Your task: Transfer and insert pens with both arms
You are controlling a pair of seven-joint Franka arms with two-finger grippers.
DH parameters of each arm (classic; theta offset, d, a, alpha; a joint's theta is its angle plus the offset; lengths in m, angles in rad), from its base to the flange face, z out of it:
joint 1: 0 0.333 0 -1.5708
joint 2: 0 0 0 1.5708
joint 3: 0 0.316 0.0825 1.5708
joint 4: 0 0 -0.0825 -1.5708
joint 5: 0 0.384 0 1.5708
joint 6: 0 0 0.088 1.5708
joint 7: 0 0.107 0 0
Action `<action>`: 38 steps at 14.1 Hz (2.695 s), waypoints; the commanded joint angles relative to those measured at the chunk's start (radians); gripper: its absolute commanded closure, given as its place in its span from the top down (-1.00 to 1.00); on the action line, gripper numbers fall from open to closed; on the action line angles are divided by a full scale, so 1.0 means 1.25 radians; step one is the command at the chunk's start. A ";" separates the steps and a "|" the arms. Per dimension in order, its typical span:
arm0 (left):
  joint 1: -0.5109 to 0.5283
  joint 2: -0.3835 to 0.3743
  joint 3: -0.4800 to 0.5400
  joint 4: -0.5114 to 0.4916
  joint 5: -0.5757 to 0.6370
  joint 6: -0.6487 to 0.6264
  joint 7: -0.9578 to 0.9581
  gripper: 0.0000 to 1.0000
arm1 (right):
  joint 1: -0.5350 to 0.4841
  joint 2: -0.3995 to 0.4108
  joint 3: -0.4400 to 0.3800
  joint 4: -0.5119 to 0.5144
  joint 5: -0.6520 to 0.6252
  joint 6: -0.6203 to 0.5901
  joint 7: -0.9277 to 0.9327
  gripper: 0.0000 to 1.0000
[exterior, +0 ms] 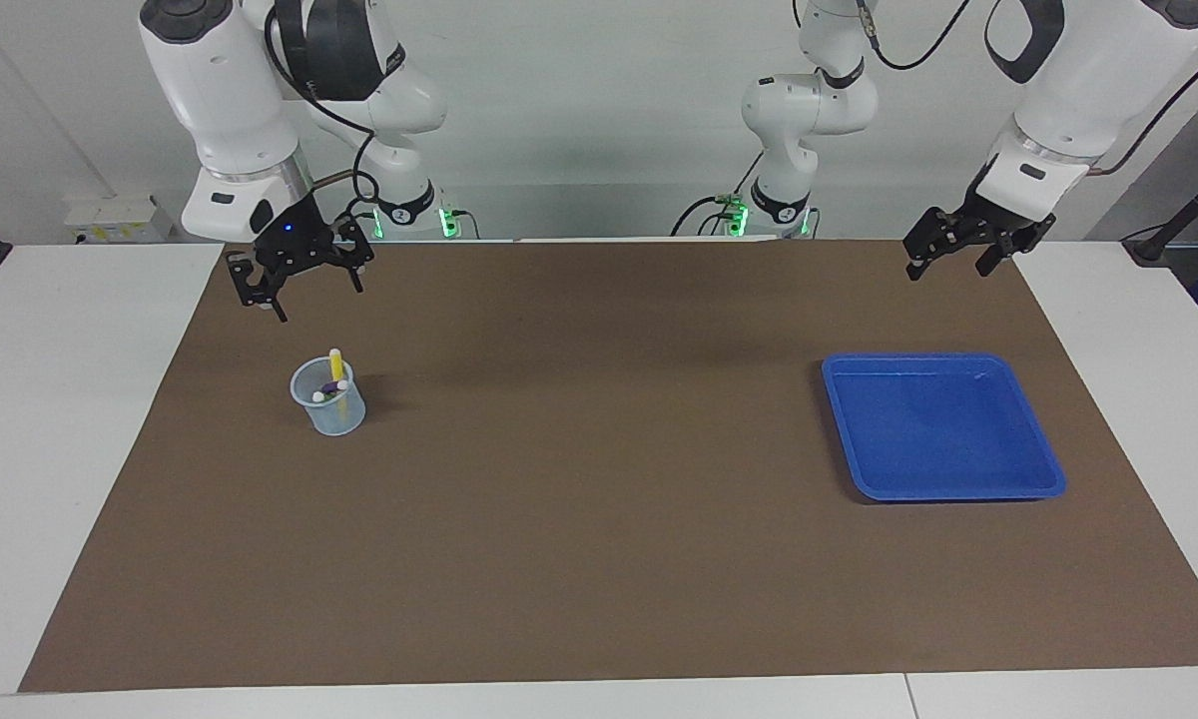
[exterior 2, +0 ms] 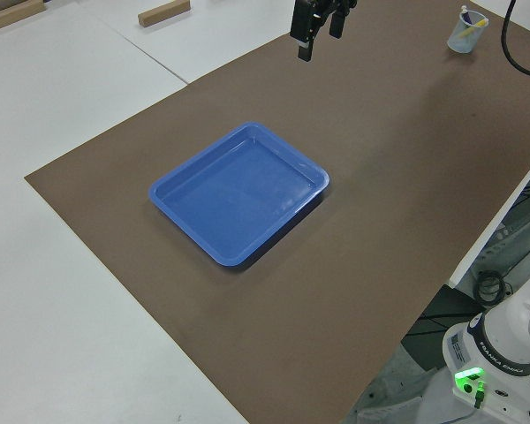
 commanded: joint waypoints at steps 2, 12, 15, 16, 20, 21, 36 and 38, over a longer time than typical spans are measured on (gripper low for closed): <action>0.001 0.006 0.001 0.020 0.012 -0.021 0.006 1.00 | 0.012 0.001 -0.055 0.014 0.017 -0.015 0.036 1.00; 0.001 0.006 0.004 0.022 0.012 -0.019 0.006 1.00 | 0.039 -0.008 -0.082 0.021 0.070 0.043 0.332 1.00; 0.001 0.006 0.004 0.022 0.012 -0.019 0.006 1.00 | 0.037 -0.002 -0.073 0.025 0.066 -0.017 0.360 1.00; 0.001 0.006 0.004 0.022 0.012 -0.018 0.006 1.00 | 0.031 0.005 -0.075 0.025 0.066 -0.040 0.359 1.00; 0.001 0.006 0.004 0.022 0.012 -0.018 0.008 1.00 | 0.032 0.001 -0.073 0.020 0.044 -0.086 0.362 1.00; 0.001 0.007 0.004 0.022 0.012 -0.018 0.006 1.00 | 0.030 -0.003 -0.079 0.014 0.045 -0.082 0.362 1.00; 0.002 0.006 0.001 0.020 0.012 -0.018 0.006 1.00 | 0.032 -0.044 -0.081 0.024 0.044 -0.053 0.262 1.00; 0.002 0.006 0.001 0.020 0.012 -0.018 0.006 1.00 | 0.031 -0.014 -0.081 0.055 0.042 -0.060 0.262 1.00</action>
